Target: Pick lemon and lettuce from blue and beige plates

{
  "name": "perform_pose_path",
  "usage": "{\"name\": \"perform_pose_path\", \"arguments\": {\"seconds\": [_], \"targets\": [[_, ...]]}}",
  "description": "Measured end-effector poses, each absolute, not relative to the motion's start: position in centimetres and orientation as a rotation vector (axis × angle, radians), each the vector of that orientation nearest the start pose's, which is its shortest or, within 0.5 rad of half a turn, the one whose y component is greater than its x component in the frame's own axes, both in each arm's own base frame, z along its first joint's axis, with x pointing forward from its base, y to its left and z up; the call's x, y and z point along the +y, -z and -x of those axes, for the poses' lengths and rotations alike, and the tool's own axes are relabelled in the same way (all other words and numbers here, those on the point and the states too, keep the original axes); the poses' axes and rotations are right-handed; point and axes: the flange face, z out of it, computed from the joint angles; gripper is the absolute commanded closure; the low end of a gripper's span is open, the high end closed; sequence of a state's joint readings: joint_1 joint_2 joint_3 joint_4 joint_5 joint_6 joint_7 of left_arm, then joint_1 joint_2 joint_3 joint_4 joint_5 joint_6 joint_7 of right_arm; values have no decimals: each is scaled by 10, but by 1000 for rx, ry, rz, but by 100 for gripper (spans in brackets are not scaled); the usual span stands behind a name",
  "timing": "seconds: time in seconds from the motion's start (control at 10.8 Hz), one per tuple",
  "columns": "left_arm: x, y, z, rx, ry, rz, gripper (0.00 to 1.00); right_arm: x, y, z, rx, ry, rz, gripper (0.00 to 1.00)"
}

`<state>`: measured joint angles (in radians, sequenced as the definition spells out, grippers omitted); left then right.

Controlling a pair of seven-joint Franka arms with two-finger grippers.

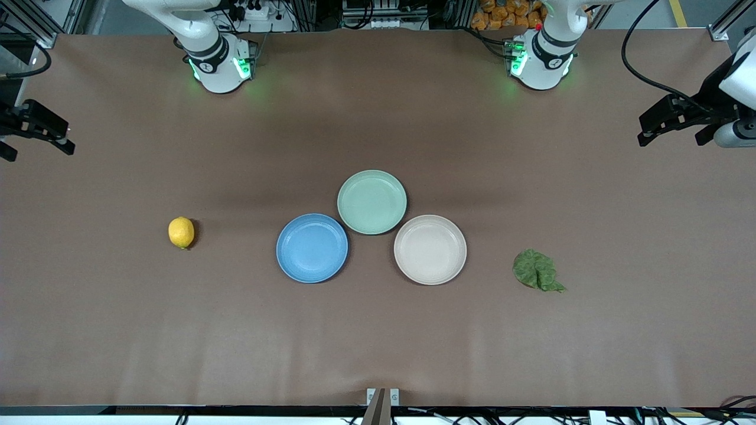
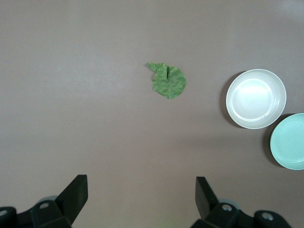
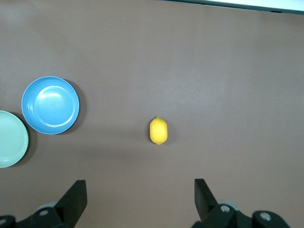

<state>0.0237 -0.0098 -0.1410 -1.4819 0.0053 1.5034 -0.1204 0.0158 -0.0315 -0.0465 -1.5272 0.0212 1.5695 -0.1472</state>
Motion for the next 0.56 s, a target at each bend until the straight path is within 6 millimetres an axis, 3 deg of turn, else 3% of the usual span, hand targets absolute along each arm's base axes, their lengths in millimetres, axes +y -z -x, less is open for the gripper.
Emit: {"name": "perform_pose_path", "arguments": {"seconds": [0.56], "targets": [[-64, -665, -541, -6, 49, 3138, 0, 2, -645, -542, -37, -80, 3116, 0]]}}
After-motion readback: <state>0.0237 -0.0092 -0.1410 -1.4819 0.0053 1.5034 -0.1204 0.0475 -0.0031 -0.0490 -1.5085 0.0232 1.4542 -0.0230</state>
